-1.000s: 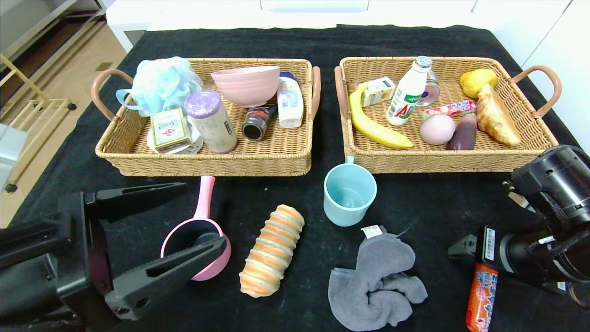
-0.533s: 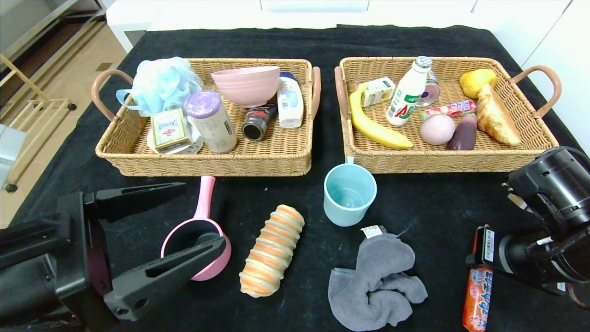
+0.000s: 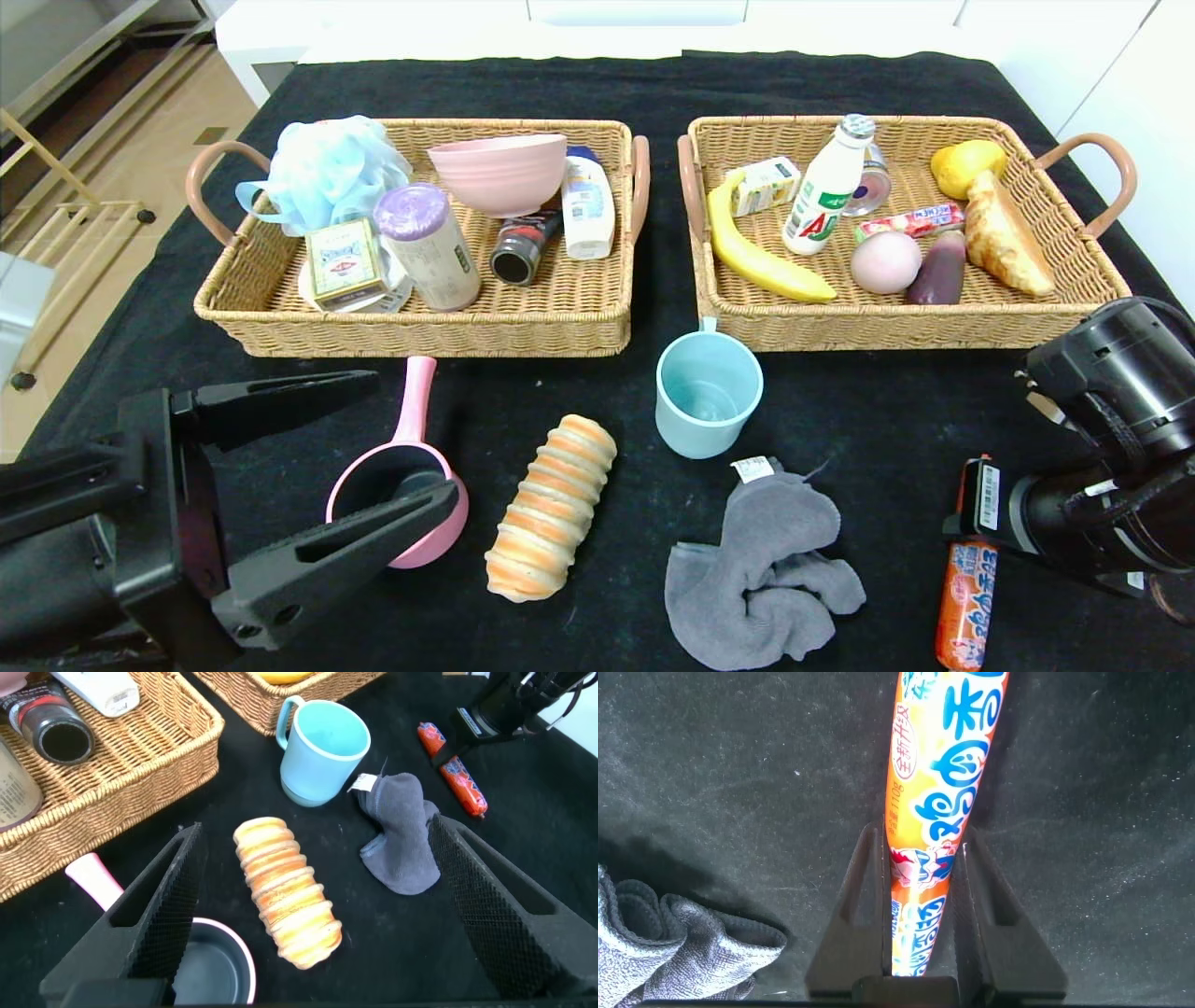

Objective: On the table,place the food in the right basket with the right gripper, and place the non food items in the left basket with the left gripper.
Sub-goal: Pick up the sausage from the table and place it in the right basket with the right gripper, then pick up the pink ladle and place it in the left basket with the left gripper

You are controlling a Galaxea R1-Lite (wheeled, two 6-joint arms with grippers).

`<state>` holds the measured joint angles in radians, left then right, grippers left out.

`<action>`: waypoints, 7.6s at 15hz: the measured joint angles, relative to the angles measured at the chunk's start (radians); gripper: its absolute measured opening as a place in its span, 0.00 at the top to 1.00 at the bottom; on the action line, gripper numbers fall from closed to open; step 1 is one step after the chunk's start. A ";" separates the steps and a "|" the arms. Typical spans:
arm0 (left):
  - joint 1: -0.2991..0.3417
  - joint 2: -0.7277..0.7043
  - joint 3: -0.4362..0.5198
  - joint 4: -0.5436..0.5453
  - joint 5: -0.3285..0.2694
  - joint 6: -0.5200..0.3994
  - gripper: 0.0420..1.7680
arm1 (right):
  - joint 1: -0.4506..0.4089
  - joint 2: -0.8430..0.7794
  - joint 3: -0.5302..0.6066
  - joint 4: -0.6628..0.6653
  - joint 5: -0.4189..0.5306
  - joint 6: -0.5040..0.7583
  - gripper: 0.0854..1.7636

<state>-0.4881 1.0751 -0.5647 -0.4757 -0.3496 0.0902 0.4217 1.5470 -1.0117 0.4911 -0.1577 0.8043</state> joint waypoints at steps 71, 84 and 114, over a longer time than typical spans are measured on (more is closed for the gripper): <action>0.008 -0.007 0.005 -0.005 0.003 0.022 0.03 | -0.142 0.323 -0.905 -0.234 -0.065 -0.215 0.26; 0.020 -0.005 0.005 0.004 0.010 0.024 0.03 | -0.108 0.012 -0.143 -0.671 0.351 -0.765 0.08; -0.051 -0.011 -0.007 0.021 0.211 0.064 0.03 | 0.033 -0.449 0.565 -1.076 0.572 -0.919 0.04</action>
<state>-0.5387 1.0640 -0.5715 -0.4549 -0.1385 0.1538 0.4545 1.0983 -0.4468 -0.5849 0.4140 -0.1149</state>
